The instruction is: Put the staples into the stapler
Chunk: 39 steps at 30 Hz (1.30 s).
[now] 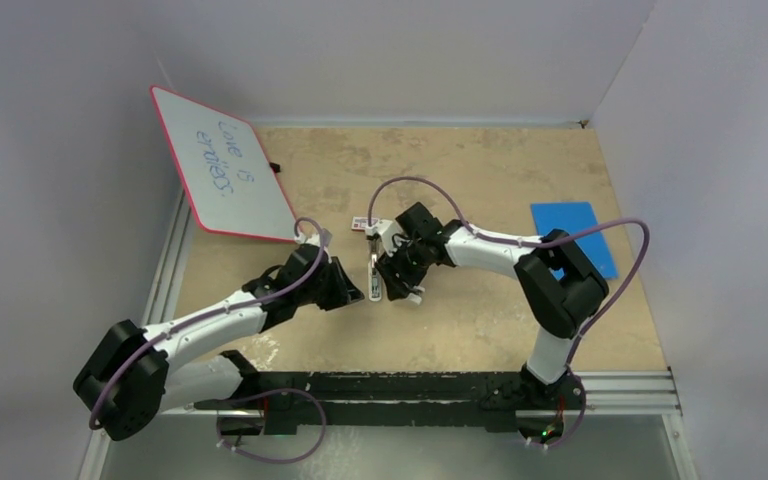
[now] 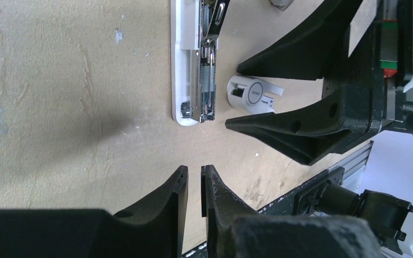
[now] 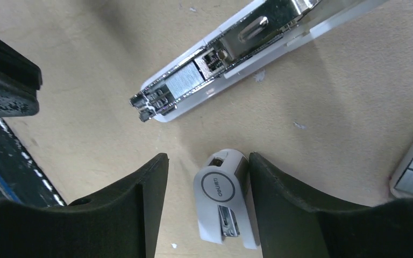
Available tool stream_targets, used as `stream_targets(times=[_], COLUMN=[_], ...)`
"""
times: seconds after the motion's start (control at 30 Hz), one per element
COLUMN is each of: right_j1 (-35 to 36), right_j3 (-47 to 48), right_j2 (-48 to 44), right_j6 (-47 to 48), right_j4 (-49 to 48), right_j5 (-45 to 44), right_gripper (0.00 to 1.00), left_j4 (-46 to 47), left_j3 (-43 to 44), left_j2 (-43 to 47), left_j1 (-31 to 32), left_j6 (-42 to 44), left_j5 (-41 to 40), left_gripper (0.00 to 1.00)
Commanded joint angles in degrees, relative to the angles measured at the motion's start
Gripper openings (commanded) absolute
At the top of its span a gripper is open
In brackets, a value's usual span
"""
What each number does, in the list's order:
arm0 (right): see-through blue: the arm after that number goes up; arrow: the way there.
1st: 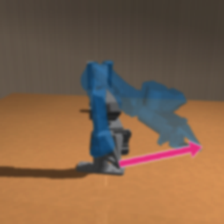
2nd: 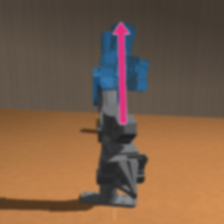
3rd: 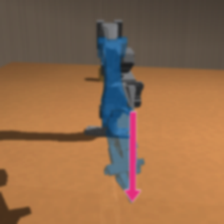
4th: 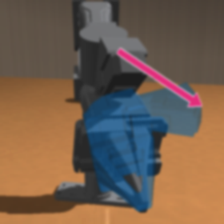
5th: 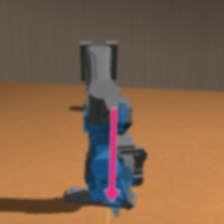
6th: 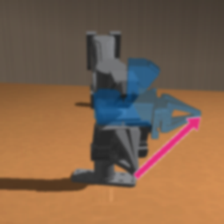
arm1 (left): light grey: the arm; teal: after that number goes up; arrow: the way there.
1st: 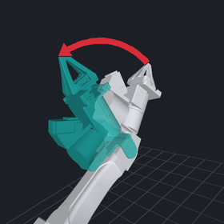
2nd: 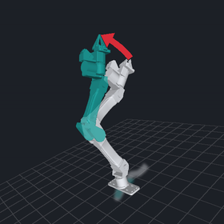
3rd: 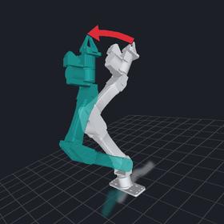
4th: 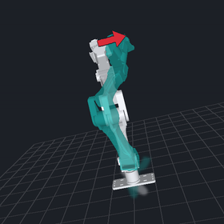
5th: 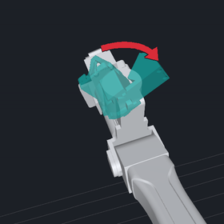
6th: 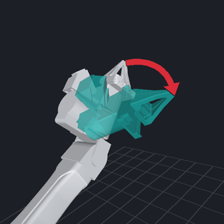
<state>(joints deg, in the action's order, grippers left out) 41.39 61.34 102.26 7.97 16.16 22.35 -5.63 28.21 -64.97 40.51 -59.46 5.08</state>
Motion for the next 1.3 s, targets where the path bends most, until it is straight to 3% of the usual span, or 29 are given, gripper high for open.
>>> stream_targets(times=[0.0, 0.3, 0.4, 0.5, 0.63, 0.77, 0.83, 1.0, 1.27], right_j1=[0.3, 0.3, 0.3, 0.3, 0.3, 0.4, 0.4, 0.4, 0.4], right_j3=[-2.7, -6.8, -5.1, -5.2, -9.6, -11.4, -11.0, -11.4, -15.2], right_j2=[-1.1, -14.0, -15.0, -16.9, -19.9, -18.2, -16.9, -15.5, -14.5], right_j6=[-7.2, -19.3, -22.3, -30.6, -36.5, -33.6, -33.9, -34.1, -36.2], right_j4=[-1.1, -8.7, -6.9, -7.1, -9.8, -9.7, -8.7, -8.1, -10.6], right_j5=[2.1, -15.7, -20.9, -27.4, -26.9, -27.1, -27.5, -26.7, -21.1], right_gripper=[0.62, 0.82, 0.85, 0.80, 0.58, 0.64, 0.61, 0.49, 0.53], left_j4=[-0.3, -0.6, -0.5, 0.4, 3.6, 8.0, 9.0, 9.9, 11.0], left_j3=[0.5, 0.9, 1.1, 1.1, 0.8, 0.3, 0.5, 1.2, 1.6], left_j2=[2.4, 3.1, 2.9, 2.6, 1.6, 0.1, -0.9, -3.2, -4.4], left_j1=[-0.3, -0.3, -0.3, -0.3, -0.3, -0.3, -0.3, -0.3, -0.3], left_j6=[1.9, 2.8, 3.4, 4.1, 5.7, 6.4, 6.6, 6.8, 7.7], left_j5=[-1.8, -2.5, -2.1, -0.7, 4.2, 8.3, 9.4, 11.5, 13.3], left_gripper=[0.15, 0.16, 0.16, 0.21, 0.38, 0.53, 0.56, 0.58, 0.58])
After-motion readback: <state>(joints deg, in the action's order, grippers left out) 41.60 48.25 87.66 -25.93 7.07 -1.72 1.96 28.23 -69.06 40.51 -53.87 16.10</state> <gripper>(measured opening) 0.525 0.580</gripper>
